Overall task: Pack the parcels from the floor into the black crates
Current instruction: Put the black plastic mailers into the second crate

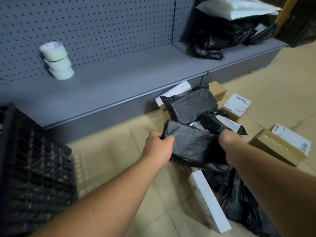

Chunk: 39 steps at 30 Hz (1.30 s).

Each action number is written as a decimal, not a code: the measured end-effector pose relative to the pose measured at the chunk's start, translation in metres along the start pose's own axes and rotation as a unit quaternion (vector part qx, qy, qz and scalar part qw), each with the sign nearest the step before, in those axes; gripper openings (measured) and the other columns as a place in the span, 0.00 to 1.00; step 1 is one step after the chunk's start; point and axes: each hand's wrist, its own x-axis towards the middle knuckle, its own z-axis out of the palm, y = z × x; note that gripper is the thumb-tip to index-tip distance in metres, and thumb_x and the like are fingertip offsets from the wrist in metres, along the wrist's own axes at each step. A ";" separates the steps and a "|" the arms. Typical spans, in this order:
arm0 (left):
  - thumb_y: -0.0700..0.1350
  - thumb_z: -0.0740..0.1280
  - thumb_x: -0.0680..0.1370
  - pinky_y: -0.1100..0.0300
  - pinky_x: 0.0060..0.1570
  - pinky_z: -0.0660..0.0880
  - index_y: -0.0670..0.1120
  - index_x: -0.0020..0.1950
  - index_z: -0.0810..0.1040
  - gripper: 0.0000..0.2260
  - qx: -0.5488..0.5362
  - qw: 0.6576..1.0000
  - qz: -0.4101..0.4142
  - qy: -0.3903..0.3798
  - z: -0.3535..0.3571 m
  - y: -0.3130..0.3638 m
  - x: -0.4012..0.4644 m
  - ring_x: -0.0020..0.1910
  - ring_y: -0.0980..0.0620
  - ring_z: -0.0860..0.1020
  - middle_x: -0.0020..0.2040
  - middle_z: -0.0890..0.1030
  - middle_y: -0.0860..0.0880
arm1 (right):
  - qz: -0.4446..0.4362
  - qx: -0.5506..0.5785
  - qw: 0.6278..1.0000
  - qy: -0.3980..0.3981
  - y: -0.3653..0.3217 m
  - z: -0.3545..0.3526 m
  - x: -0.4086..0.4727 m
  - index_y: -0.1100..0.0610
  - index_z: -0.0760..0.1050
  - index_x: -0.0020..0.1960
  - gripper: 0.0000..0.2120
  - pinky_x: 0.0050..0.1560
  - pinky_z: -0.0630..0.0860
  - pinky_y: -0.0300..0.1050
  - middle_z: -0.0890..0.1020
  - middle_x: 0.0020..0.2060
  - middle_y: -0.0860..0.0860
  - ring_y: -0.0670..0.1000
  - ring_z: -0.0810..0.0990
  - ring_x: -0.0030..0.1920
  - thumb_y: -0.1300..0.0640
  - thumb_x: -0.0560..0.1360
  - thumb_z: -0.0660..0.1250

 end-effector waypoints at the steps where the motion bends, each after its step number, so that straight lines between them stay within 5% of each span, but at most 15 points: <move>1: 0.54 0.69 0.76 0.53 0.52 0.79 0.48 0.54 0.74 0.13 -0.001 1.000 0.002 0.005 -0.011 0.001 0.001 0.51 0.42 0.80 0.54 0.81 0.46 | -0.005 0.022 1.000 -0.009 -0.007 0.004 -0.007 0.70 0.61 0.75 0.22 0.68 0.66 0.53 0.65 0.74 0.66 0.64 0.66 0.73 0.62 0.85 0.46; 6: 0.56 0.67 0.74 0.49 0.63 0.76 0.51 0.63 0.77 0.20 -0.018 1.000 0.014 0.008 -0.070 -0.004 0.001 0.58 0.43 0.80 0.62 0.79 0.45 | 0.008 0.097 0.992 -0.076 -0.035 0.035 -0.038 0.60 0.67 0.73 0.22 0.66 0.72 0.61 0.74 0.68 0.61 0.65 0.74 0.64 0.51 0.83 0.52; 9: 0.61 0.63 0.69 0.47 0.65 0.75 0.54 0.64 0.77 0.26 -0.024 0.999 0.014 0.026 -0.103 -0.010 -0.003 0.60 0.44 0.79 0.63 0.79 0.47 | 0.033 0.149 0.982 -0.111 -0.053 0.053 -0.068 0.58 0.71 0.59 0.14 0.39 0.78 0.55 0.78 0.52 0.58 0.60 0.78 0.46 0.51 0.82 0.53; 11: 0.61 0.64 0.71 0.51 0.58 0.76 0.55 0.64 0.76 0.23 -0.043 0.998 0.010 0.049 -0.124 -0.014 -0.003 0.57 0.47 0.79 0.61 0.80 0.49 | 0.012 0.152 0.979 -0.132 -0.063 0.066 -0.078 0.57 0.72 0.56 0.13 0.31 0.76 0.50 0.78 0.48 0.57 0.59 0.78 0.45 0.54 0.81 0.52; 14: 0.59 0.65 0.77 0.60 0.40 0.68 0.57 0.60 0.74 0.14 -0.076 0.993 0.001 0.086 -0.154 -0.020 -0.002 0.48 0.56 0.76 0.51 0.79 0.56 | -0.018 0.177 0.971 -0.157 -0.078 0.085 -0.094 0.55 0.74 0.54 0.12 0.32 0.76 0.51 0.80 0.49 0.56 0.58 0.79 0.47 0.53 0.81 0.53; 19: 0.61 0.65 0.78 0.59 0.38 0.65 0.54 0.50 0.73 0.11 -0.116 0.983 0.002 0.142 -0.199 -0.018 -0.007 0.45 0.56 0.74 0.47 0.77 0.55 | -0.050 0.232 0.949 -0.210 -0.103 0.104 -0.125 0.52 0.76 0.57 0.14 0.52 0.81 0.63 0.84 0.55 0.57 0.60 0.84 0.53 0.46 0.78 0.59; 21: 0.62 0.64 0.78 0.59 0.37 0.65 0.55 0.47 0.72 0.11 -0.133 0.979 0.002 0.157 -0.217 -0.014 -0.012 0.44 0.58 0.72 0.46 0.75 0.56 | -0.068 0.234 0.945 -0.218 -0.111 0.109 -0.132 0.53 0.76 0.57 0.13 0.51 0.82 0.64 0.85 0.54 0.57 0.60 0.86 0.51 0.48 0.79 0.59; 25: 0.67 0.65 0.68 0.49 0.59 0.75 0.56 0.52 0.76 0.19 -0.188 0.967 0.029 0.171 -0.250 -0.008 -0.024 0.55 0.52 0.79 0.55 0.80 0.53 | -0.107 0.241 0.935 -0.235 -0.126 0.112 -0.151 0.58 0.76 0.62 0.16 0.45 0.83 0.63 0.85 0.54 0.58 0.60 0.86 0.47 0.51 0.78 0.61; 29: 0.67 0.68 0.66 0.42 0.67 0.72 0.52 0.55 0.77 0.25 -0.222 0.954 0.064 0.191 -0.274 -0.005 -0.037 0.60 0.44 0.80 0.58 0.83 0.46 | -0.147 0.277 0.917 -0.248 -0.138 0.110 -0.174 0.58 0.72 0.51 0.10 0.24 0.79 0.49 0.84 0.28 0.54 0.55 0.84 0.27 0.51 0.82 0.58; 34: 0.51 0.68 0.73 0.44 0.66 0.74 0.54 0.55 0.79 0.12 -0.232 0.935 0.124 0.237 -0.308 -0.008 -0.050 0.61 0.43 0.80 0.57 0.83 0.47 | -0.178 0.295 0.892 -0.292 -0.148 0.120 -0.210 0.55 0.73 0.52 0.09 0.38 0.83 0.53 0.83 0.47 0.55 0.56 0.85 0.41 0.50 0.80 0.60; 39: 0.45 0.66 0.74 0.46 0.62 0.78 0.57 0.51 0.82 0.10 -0.266 0.919 0.125 0.263 -0.365 -0.029 -0.068 0.59 0.45 0.82 0.55 0.85 0.49 | -0.225 0.254 0.871 -0.357 -0.146 0.141 -0.254 0.56 0.78 0.51 0.13 0.49 0.81 0.58 0.83 0.46 0.53 0.56 0.81 0.43 0.49 0.80 0.60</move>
